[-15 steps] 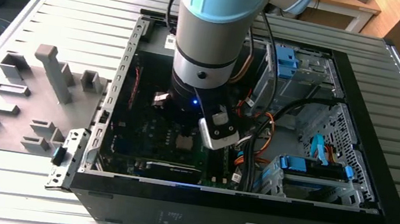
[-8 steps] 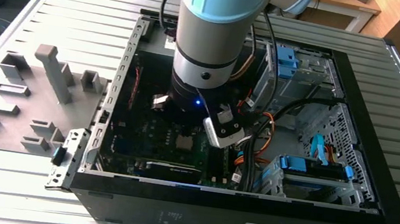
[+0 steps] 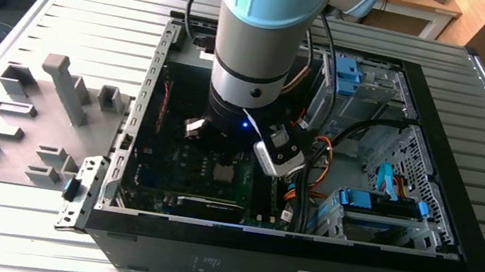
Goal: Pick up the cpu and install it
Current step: 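Close the cpu cover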
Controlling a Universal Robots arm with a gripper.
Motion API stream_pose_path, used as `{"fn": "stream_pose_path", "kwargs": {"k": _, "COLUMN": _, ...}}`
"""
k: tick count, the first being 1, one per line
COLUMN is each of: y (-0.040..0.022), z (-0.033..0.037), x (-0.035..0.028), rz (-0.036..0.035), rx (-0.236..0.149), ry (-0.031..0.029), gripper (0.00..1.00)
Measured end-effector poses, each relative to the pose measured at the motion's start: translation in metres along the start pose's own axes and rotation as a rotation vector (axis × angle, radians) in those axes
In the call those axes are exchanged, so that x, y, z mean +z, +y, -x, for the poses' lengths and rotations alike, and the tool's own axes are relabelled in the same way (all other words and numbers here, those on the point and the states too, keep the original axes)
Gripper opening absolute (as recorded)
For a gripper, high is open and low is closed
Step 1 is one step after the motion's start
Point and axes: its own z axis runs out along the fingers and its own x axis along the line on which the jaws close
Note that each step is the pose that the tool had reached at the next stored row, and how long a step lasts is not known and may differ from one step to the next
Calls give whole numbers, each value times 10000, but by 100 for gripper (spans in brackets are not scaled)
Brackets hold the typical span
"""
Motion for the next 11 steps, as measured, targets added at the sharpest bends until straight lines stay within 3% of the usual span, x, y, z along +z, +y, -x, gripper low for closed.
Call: {"fn": "stream_pose_path", "kwargs": {"k": 11, "y": -30, "z": 158, "x": -3, "rz": 1, "rx": -345, "ry": 23, "gripper": 11}}
